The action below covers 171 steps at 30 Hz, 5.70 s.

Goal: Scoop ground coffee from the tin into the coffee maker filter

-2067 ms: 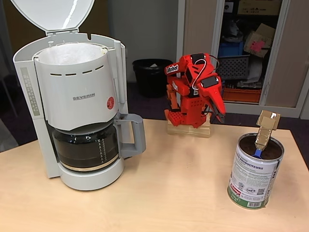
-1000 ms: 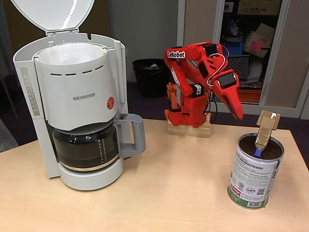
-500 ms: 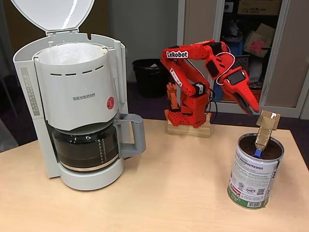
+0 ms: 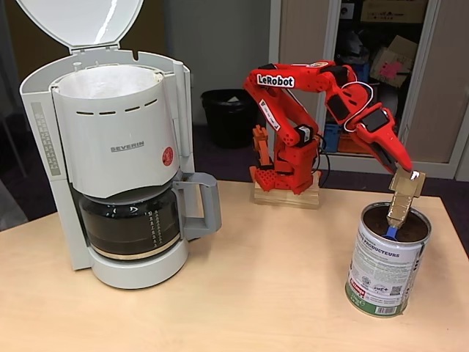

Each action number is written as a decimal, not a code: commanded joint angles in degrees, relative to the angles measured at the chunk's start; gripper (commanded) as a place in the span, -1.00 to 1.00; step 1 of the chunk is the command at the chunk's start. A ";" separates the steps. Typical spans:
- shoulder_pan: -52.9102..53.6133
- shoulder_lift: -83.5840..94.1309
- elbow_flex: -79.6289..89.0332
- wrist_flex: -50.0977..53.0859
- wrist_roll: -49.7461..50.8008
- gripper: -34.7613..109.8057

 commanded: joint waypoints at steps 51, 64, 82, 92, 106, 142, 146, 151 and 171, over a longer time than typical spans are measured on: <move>12.48 20.39 9.32 7.29 0.70 -0.52; 11.95 17.49 7.73 8.26 0.79 -0.52; 11.51 6.42 -0.70 9.49 1.23 -0.52; 11.07 5.45 -0.18 9.32 1.23 -0.45; 10.72 5.36 0.88 8.00 -1.76 -0.34; 12.30 2.11 6.86 -2.02 -14.15 -0.29; 13.71 0.35 6.59 -3.96 -16.61 -0.30; 14.06 -1.58 6.24 -6.24 -17.31 -0.31; 13.36 -6.50 4.75 -10.11 -16.17 -0.44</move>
